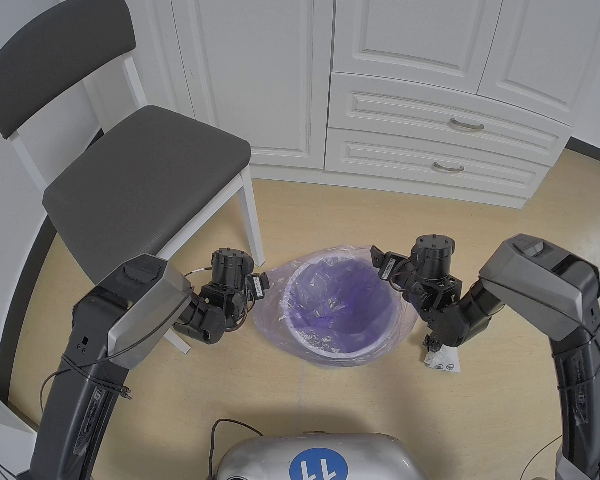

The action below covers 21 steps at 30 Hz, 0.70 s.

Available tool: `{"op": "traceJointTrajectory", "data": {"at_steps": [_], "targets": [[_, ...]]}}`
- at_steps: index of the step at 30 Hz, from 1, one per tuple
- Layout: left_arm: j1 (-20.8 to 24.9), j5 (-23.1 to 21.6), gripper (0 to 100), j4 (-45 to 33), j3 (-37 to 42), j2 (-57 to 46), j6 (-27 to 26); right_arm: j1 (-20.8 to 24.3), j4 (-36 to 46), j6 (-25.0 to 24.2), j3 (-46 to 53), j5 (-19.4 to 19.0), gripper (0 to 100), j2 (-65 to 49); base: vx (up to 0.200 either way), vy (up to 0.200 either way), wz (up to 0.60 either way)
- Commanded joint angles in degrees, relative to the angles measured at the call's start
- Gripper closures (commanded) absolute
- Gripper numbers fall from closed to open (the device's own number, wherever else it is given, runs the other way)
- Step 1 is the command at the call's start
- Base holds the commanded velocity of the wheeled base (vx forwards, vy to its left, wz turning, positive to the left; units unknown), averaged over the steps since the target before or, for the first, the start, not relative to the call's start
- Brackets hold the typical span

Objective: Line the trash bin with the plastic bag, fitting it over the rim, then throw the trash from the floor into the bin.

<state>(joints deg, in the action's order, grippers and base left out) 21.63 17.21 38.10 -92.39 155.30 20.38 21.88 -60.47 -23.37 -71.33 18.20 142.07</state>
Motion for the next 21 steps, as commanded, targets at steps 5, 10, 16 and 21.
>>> {"op": "traceJointTrajectory", "data": {"at_steps": [5, 10, 16, 21], "targets": [[0.43, -0.60, 0, 0.40, 6.35, -4.83, -0.78, -5.01, 17.75, 2.63, 8.57, -8.01, 0, -19.02, 0.000, 0.000, 0.00], [0.08, -4.82, 0, 0.84, 13.29, -8.61, -4.91, -9.93, 33.66, 3.51, 4.53, -15.39, 0, -16.56, 0.000, 0.000, 0.00], [0.08, -6.49, 0, 0.14, 15.49, -9.49, -5.79, -13.18, 35.86, 10.54, 4.00, -18.38, 0, -9.62, 0.000, 0.000, 0.00], [0.08, -6.49, 0, -0.13, 15.40, -8.96, -6.23, -13.09, 35.86, 10.45, 1.54, -18.38, 0, -4.17, 0.000, 0.000, 0.00]]}}
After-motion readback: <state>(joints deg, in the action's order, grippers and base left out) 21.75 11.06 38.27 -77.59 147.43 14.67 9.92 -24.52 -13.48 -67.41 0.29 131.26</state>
